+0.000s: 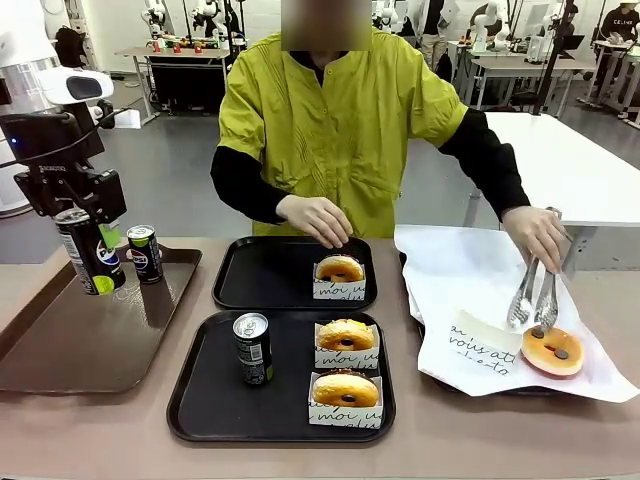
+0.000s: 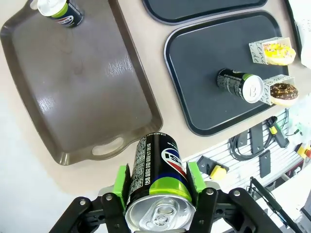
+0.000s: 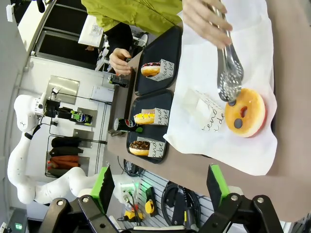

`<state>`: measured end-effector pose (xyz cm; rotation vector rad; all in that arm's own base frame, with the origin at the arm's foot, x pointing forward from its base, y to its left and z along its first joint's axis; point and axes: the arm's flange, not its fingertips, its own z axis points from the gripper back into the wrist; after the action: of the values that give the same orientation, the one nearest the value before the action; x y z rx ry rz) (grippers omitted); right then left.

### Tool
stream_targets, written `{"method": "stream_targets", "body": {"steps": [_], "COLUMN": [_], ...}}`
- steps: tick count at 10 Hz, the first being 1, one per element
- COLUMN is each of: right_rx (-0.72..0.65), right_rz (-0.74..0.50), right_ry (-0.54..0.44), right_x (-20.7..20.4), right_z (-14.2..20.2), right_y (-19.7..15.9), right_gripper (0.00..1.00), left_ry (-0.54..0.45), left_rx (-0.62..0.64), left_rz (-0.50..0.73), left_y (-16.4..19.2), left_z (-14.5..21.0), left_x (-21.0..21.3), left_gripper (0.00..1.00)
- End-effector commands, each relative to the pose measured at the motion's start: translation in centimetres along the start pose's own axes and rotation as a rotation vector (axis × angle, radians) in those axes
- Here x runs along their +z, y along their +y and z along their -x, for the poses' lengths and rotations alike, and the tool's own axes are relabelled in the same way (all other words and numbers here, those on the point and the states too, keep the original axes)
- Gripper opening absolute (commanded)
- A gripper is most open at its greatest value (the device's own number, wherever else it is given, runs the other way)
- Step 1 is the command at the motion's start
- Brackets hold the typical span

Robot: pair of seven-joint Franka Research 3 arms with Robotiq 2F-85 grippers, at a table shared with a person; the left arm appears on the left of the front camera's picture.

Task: Set up donuts and drinks on trays.
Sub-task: Pick up one Pepsi coke from the Handle tray and place it on the Flat Tray without a Pepsi coke.

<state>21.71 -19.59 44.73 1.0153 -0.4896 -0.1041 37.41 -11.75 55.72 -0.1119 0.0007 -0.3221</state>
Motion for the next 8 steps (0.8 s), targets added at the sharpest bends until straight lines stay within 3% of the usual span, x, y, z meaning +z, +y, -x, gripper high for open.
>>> {"method": "stream_targets", "body": {"steps": [1,6,8], "right_rx": [0.009,0.009,0.009], "right_rz": [-0.008,-0.008,-0.008], "right_ry": [-0.005,-0.005,-0.005], "right_x": [0.0,0.0,0.0], "right_z": [0.0,0.0,0.0], "right_y": [0.0,0.0,0.0], "right_gripper": [1.00,1.00,1.00], "left_ry": [-0.002,0.000,-0.023], "left_rx": [-0.005,-0.001,-0.044], "left_rz": [0.001,0.000,-0.007], "left_y": [-0.1,0.0,-0.7], "left_z": [0.4,0.1,-2.6], "left_x": [0.4,0.1,-0.1], "left_gripper": [0.58,0.58,0.58]}}
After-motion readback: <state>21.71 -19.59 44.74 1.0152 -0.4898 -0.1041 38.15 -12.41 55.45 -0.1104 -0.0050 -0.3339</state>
